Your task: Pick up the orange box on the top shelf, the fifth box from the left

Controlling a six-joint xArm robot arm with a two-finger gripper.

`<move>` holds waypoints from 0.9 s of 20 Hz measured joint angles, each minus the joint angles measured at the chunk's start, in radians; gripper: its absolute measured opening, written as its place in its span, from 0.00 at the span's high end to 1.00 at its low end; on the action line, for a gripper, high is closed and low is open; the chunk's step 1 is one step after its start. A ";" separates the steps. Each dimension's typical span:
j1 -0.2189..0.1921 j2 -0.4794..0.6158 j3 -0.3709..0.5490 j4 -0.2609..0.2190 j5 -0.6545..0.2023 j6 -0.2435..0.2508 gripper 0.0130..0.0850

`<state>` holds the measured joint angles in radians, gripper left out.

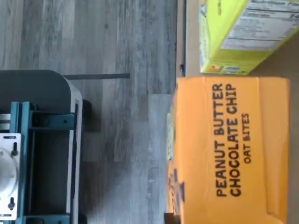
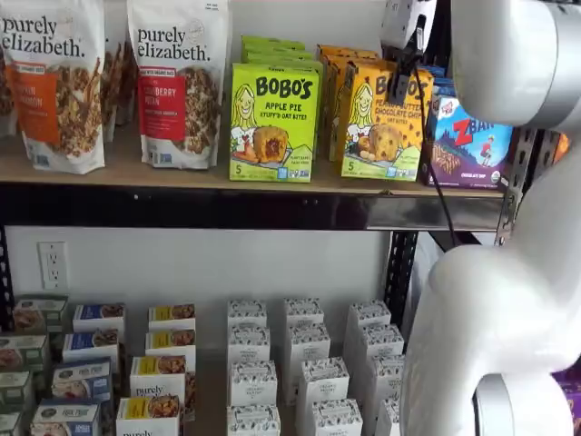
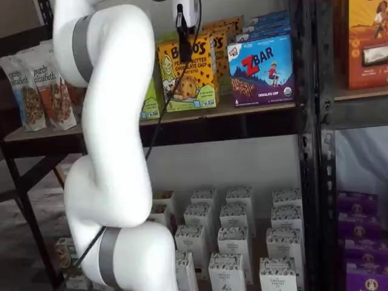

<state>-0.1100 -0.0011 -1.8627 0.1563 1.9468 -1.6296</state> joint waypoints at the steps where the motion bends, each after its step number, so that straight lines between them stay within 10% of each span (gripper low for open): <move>1: -0.006 -0.011 0.006 0.003 0.006 -0.003 0.67; 18: -0.092 -0.249 0.148 0.030 0.081 -0.066 0.67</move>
<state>-0.2021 -0.2505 -1.7143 0.1860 2.0275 -1.6960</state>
